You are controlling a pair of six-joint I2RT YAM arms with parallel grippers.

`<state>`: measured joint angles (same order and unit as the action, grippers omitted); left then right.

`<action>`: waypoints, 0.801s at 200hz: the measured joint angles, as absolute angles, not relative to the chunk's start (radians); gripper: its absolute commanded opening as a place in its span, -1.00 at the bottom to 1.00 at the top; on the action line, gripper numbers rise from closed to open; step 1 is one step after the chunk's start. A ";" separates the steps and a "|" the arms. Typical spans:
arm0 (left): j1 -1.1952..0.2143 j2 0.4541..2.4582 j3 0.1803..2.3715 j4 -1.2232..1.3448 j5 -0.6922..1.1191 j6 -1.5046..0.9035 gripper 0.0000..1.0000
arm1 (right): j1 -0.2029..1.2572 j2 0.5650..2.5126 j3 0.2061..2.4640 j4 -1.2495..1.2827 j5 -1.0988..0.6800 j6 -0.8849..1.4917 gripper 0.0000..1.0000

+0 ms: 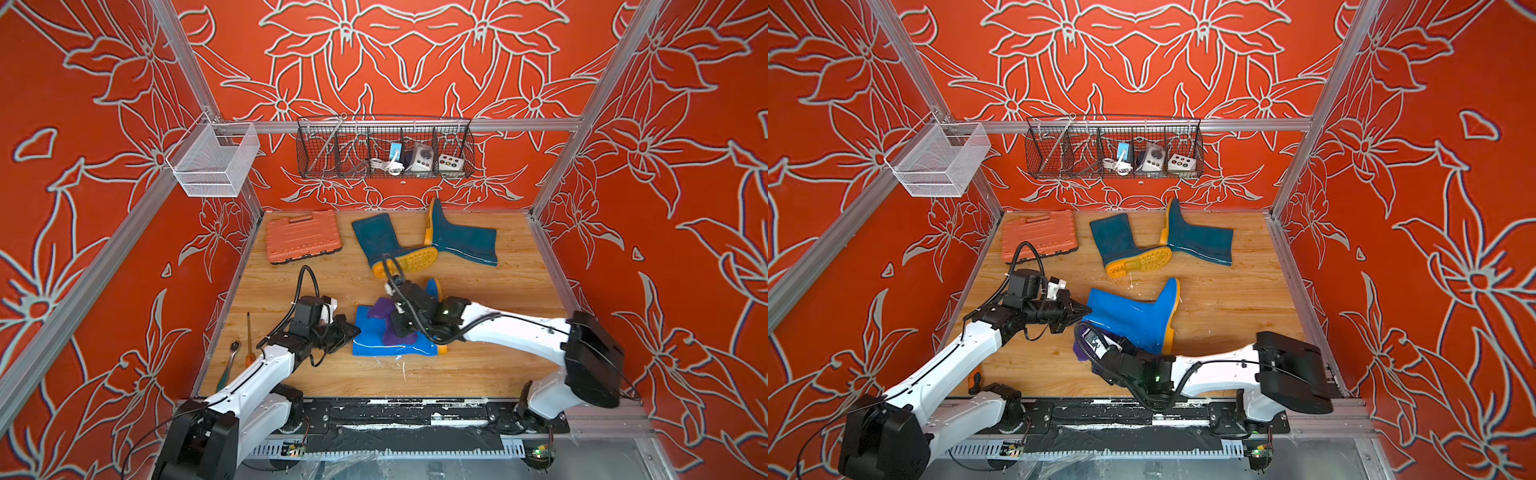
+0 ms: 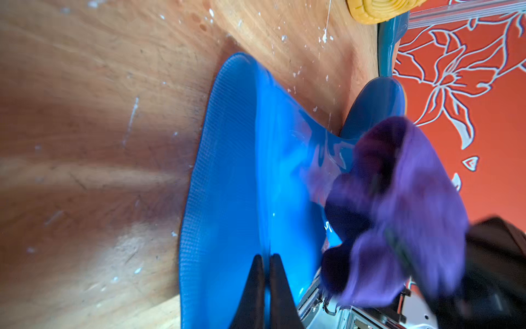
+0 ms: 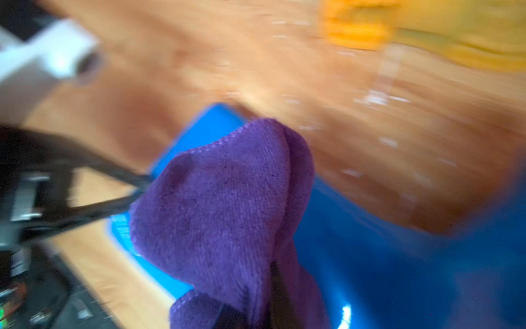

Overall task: Wipe the rubber boots with a cloth
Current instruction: Wipe the dirt off the rubber boot.

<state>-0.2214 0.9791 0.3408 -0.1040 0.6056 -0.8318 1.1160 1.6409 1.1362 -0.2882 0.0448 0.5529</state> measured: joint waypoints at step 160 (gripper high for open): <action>-0.221 1.061 0.612 -0.309 0.699 -0.923 -1.00 | 1.348 1.192 0.678 0.030 0.387 0.380 -1.00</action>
